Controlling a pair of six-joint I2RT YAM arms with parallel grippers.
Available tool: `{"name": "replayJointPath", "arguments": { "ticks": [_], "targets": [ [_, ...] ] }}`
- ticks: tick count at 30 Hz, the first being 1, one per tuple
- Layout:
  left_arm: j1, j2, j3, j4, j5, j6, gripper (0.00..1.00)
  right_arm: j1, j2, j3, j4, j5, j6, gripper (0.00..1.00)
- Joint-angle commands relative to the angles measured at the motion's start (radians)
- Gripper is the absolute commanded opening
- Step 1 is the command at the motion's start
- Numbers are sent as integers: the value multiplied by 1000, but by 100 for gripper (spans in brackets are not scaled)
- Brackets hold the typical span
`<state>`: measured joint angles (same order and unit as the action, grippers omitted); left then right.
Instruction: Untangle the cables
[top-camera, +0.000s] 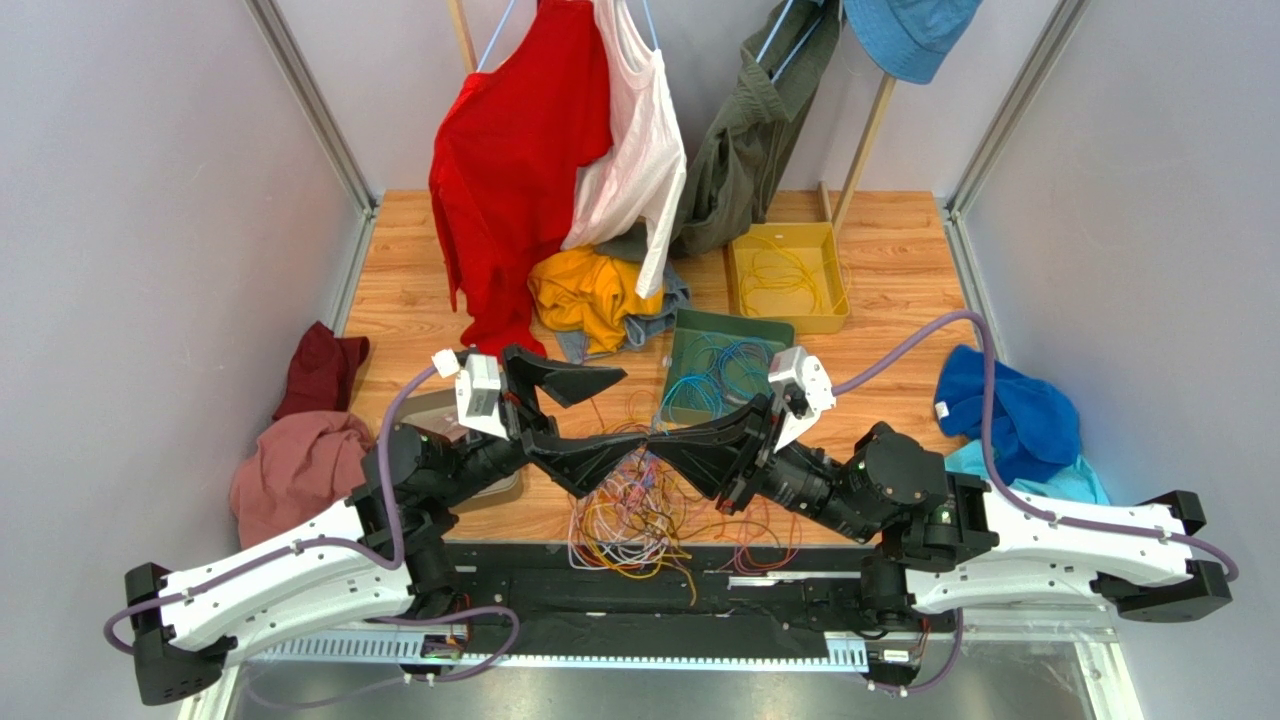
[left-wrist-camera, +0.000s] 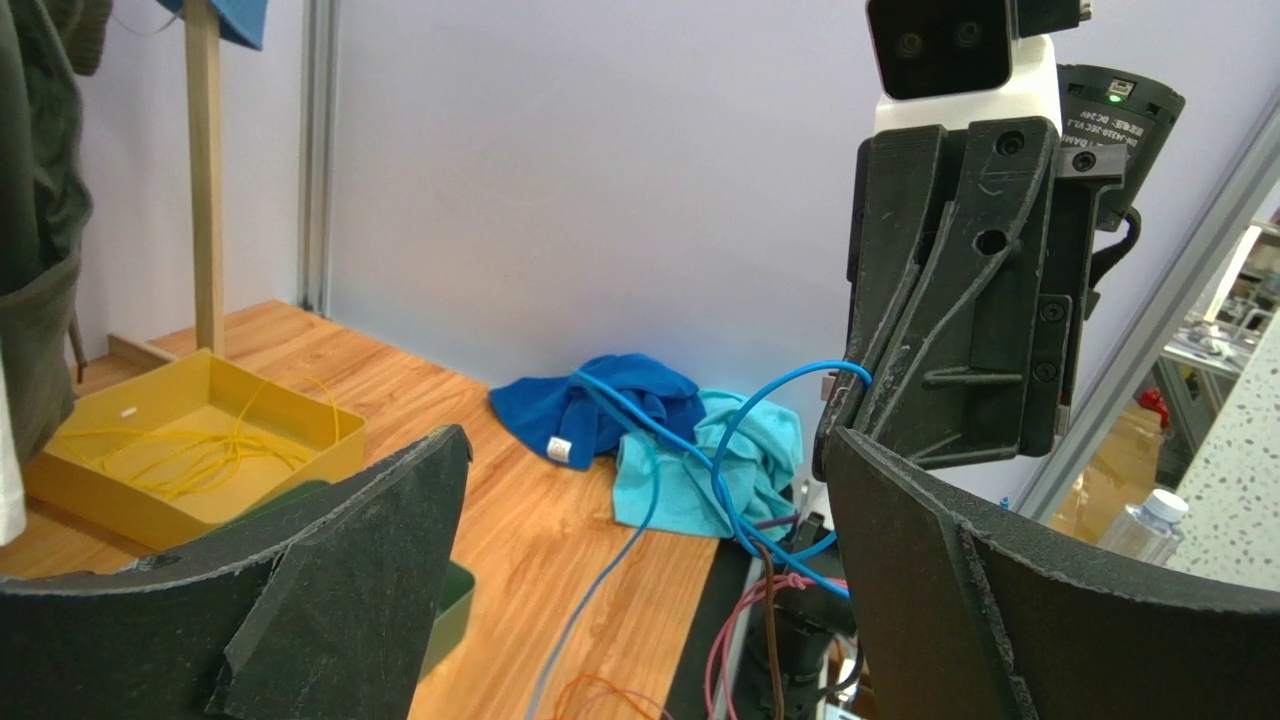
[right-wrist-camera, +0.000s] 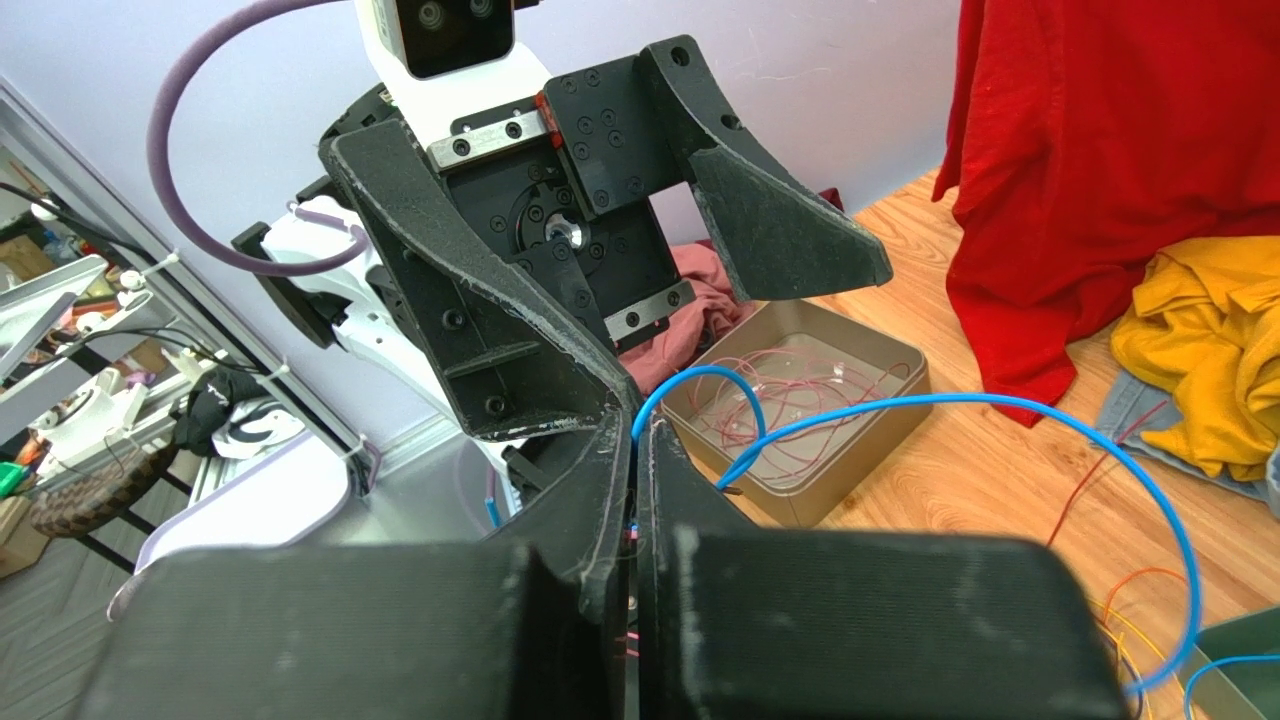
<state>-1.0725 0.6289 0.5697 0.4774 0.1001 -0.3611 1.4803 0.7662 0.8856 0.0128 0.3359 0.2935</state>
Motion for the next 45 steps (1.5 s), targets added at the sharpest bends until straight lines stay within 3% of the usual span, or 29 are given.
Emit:
{"name": "replayJointPath", "arguments": {
  "ticks": [1, 27, 37, 40, 45],
  "targets": [
    [-3, 9, -24, 35, 46, 8, 98, 0, -8, 6, 79, -20, 16, 0],
    [-3, -73, -106, 2, -10, -12, 99, 0, -34, -16, 105, -26, 21, 0],
    [-3, -435, -137, -273, -238, 60, 99, 0, -70, -34, 92, -8, 16, 0],
    [-3, -453, -130, -289, -183, 70, 99, 0, -61, -33, 96, -11, 13, 0],
    [-3, -293, -71, -215, 99, 50, 99, 1, -33, -19, 108, -17, 7, 0]
  ]
}}
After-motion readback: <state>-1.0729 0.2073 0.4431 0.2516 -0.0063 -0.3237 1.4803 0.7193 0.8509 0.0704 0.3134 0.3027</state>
